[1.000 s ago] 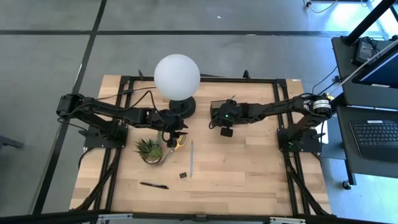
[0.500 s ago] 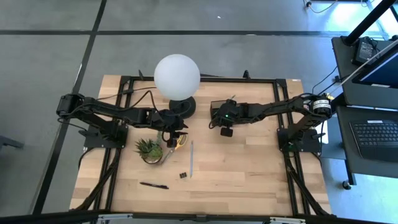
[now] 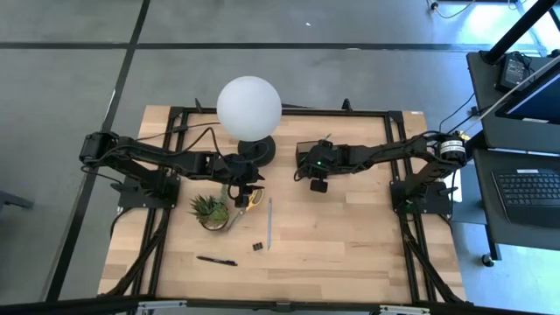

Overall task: Pick and place office supplies into organizer
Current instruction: Put the green eraser into the desk organizer, then put the blue pencil into the desk organizer

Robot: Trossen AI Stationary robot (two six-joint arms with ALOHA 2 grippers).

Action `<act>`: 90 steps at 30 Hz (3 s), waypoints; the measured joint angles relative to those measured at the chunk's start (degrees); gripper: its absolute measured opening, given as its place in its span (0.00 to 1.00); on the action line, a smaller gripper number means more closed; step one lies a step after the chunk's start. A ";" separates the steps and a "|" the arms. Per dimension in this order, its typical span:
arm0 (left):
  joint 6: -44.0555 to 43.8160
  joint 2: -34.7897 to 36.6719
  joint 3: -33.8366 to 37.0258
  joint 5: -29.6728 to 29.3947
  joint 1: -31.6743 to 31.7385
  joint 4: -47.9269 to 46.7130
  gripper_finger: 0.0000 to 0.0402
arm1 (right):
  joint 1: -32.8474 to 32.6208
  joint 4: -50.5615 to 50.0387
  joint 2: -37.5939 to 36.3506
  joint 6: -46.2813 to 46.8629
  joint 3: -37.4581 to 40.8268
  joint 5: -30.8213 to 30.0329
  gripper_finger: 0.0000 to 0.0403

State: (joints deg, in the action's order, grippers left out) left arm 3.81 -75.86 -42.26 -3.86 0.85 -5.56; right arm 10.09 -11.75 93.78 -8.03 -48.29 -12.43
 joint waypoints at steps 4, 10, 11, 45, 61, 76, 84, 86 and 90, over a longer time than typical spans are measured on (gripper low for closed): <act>0.00 0.00 0.00 0.00 0.01 0.00 0.32 | 0.00 -0.01 0.02 0.00 0.00 0.00 0.34; 0.00 -0.01 0.00 0.00 -0.01 0.00 0.32 | -0.04 -0.05 -0.03 0.41 0.00 -0.02 0.37; 0.00 -0.02 0.00 0.00 -0.01 0.00 0.32 | -0.17 -0.95 -0.23 1.18 -0.28 -0.02 0.37; -7.58 -7.86 -0.04 2.86 -14.77 20.03 0.32 | -9.27 1.54 -2.78 -4.38 -8.79 9.53 0.37; -20.45 -25.64 -1.79 10.59 -15.47 29.15 0.32 | -9.27 1.88 -2.78 -4.20 -8.79 9.55 0.37; -30.22 -24.21 -5.64 10.41 -14.40 13.40 0.32 | -9.25 1.71 -2.78 -4.17 -8.79 9.55 0.37; -35.28 -24.37 -18.70 1.08 -14.26 -16.39 0.32 | -9.25 1.62 -2.78 -4.24 -8.79 9.54 0.37; -38.65 -24.37 -20.63 -0.62 -14.24 -18.14 0.32 | -9.25 1.37 -2.78 -4.24 -8.79 9.55 0.37; -43.62 -24.37 -21.88 -1.03 -14.00 -18.45 0.32 | -9.25 0.49 -2.78 -4.25 -8.79 9.55 0.37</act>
State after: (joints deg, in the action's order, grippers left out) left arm -39.81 -100.22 -64.14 -4.89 -13.15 -24.01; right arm 0.84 -11.26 91.00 -12.29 -57.08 -2.87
